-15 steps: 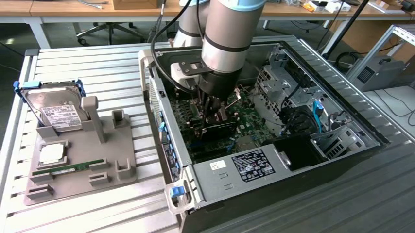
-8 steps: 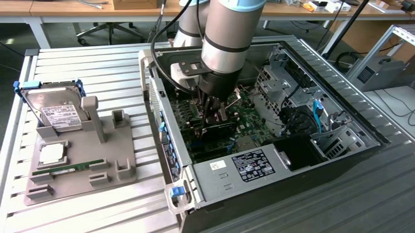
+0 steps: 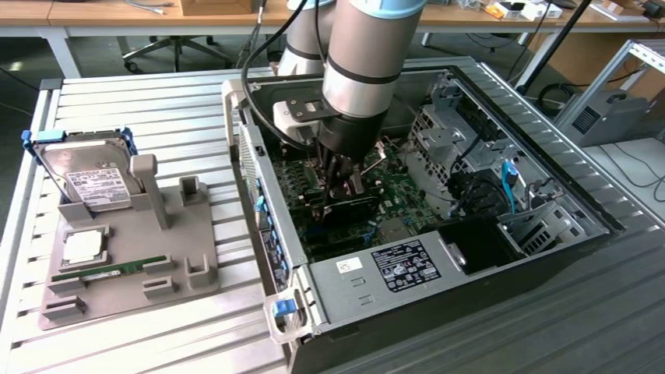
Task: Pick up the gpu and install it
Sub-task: 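Press down on the gpu until it lock into place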
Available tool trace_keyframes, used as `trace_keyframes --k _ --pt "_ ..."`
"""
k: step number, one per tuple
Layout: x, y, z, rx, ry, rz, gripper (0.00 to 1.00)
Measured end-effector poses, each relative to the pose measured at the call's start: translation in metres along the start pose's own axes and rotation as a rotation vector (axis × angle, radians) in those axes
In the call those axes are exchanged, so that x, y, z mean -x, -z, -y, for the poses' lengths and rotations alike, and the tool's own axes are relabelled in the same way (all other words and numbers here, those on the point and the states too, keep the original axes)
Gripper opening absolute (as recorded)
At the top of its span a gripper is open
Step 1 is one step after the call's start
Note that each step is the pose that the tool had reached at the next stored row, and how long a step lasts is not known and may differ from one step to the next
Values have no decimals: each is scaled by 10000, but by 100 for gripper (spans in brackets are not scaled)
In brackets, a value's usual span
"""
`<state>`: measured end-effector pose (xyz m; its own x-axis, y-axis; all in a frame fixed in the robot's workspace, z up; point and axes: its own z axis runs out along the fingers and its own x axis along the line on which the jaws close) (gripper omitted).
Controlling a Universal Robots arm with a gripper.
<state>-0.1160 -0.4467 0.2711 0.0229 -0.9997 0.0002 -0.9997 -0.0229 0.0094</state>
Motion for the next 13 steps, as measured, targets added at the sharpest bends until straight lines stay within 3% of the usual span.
trace_keyframes --k 13 --pt "0 -7 -2 0 0 2 11"
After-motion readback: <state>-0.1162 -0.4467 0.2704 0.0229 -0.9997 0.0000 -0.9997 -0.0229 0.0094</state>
